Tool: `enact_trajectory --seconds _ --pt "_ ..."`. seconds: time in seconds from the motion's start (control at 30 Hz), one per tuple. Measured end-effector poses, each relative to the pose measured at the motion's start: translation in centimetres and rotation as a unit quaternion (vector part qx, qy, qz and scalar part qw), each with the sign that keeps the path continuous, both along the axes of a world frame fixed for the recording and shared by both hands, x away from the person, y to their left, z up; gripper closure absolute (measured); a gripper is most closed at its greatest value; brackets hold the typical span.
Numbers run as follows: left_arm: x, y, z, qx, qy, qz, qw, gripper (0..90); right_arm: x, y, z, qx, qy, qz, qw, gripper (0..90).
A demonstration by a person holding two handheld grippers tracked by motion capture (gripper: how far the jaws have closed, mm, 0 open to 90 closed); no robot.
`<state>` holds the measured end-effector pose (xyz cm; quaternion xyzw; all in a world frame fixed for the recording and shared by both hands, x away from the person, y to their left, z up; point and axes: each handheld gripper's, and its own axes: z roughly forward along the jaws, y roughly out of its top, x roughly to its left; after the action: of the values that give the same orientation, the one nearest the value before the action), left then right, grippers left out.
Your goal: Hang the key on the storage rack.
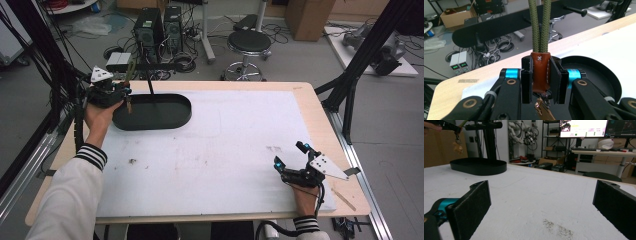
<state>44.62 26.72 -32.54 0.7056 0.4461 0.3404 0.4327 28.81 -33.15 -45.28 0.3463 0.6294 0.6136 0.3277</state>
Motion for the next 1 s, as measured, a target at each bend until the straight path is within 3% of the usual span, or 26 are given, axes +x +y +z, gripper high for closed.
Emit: enact_trajectory --seconds 0.57,1.0 --pt "1.0 -0.7 -1.0 0.001 0.005 0.022 0.9998 73.6 0.1 -0.1 0.0 -0.002 -0.005 0.0 1.0 0.5" --pt "1.7 -1.0 -1.9 0.023 0.02 0.037 0.9989 73.6 0.0 0.0 0.0 0.0 0.001 0.001 1.0 0.4"
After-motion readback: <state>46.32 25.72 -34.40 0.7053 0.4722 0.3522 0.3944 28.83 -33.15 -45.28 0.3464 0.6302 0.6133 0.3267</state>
